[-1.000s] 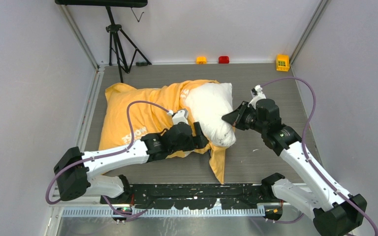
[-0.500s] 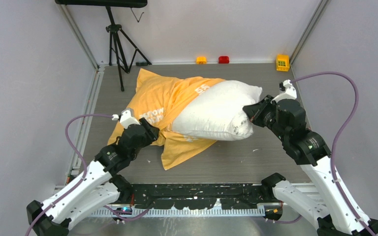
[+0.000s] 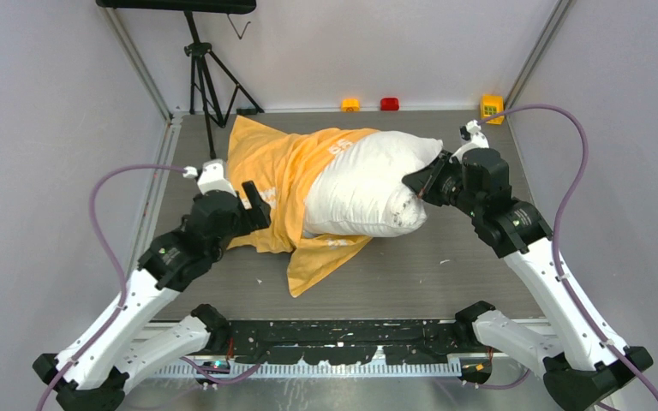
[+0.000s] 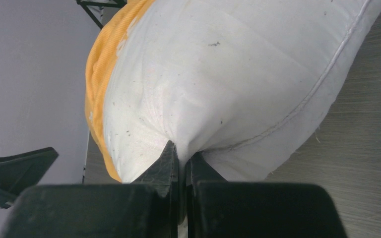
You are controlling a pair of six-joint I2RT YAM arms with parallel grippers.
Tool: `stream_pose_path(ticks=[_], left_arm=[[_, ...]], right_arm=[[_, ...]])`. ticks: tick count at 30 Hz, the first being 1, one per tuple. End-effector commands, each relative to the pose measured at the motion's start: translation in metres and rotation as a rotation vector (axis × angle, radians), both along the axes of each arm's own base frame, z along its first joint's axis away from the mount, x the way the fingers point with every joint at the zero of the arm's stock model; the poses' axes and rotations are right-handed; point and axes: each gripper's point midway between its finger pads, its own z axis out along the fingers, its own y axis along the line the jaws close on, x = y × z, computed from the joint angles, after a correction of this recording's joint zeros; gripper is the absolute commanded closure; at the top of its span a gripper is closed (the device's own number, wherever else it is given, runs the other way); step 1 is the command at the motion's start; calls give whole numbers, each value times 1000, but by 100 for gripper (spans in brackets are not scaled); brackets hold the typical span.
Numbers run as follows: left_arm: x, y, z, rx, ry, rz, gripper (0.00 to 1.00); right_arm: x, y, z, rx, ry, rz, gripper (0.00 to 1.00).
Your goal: Remove the pillowcase from the pillow
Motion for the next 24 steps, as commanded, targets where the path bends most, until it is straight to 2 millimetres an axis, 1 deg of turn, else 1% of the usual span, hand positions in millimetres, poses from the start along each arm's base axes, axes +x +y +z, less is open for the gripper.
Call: stream_pose_path(ticks=[1,2,4,5,6,8,11,12,13,16,18,21,24], left_arm=[[-6,2,66,46,-106,-98,15],[-7,-7,79,34,-125,-157,14],[-9,-39,100,5,-159,-328,12],[-11,-53,107,-22,-171,-401,11],[-9,-67,107,-39,-164,-450,11],[-5,-87,104,-61,-152,-518,10],[2,-111,97,-28,-162,-565,8],[3,-117,97,-2,-184,-578,3],[0,-127,97,37,-215,-605,1],[0,-147,105,125,-310,-647,0],[0,-156,107,174,-334,-681,0],[2,-162,106,231,-358,-727,0],[3,-166,98,288,-379,-772,0]], right_arm=[[9,30,63,147,-173,116,100],[11,32,61,149,-166,120,100],[13,36,59,163,-153,132,100],[14,38,59,171,-149,139,100],[14,41,60,184,-147,149,100],[15,46,63,205,-143,165,100],[14,50,68,228,-141,179,100],[14,51,69,232,-142,183,100],[14,50,71,233,-145,183,100],[16,51,70,232,-142,181,100],[16,51,69,231,-137,181,100],[17,51,65,227,-125,178,100],[17,50,58,226,-109,169,100]])
